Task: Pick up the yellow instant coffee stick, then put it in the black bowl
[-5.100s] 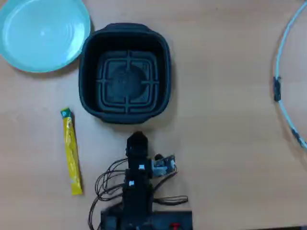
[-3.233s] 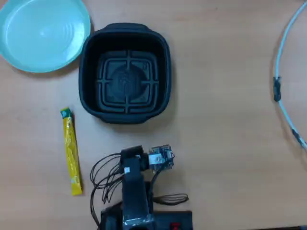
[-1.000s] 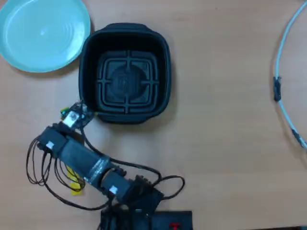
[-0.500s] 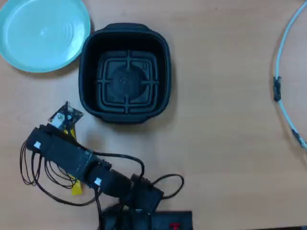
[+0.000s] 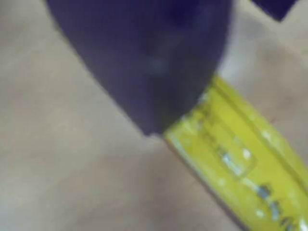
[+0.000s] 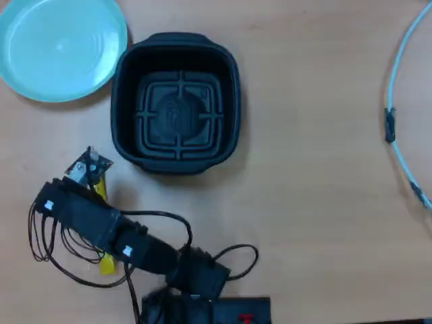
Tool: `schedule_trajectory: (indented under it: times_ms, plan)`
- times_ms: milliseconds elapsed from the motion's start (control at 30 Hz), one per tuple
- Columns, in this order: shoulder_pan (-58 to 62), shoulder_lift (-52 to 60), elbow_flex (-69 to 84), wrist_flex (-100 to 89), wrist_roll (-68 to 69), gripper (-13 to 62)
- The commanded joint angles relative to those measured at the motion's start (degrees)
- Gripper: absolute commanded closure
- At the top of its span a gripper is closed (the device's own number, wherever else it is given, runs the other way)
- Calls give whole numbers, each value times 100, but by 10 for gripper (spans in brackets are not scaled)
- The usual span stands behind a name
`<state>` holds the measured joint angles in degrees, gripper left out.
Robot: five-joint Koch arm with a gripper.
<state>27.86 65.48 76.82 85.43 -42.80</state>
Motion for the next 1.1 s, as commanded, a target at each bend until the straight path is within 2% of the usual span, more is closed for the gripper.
schedule_trajectory:
  times_ms: [0, 767, 867, 1067]
  plan:
    - [0, 62, -316, -62, 123, 141]
    - [299, -343, -281, -53, 149, 160]
    - [281, -352, -308, -62, 308, 217]
    - [167, -360, -343, -149, 984, 400]
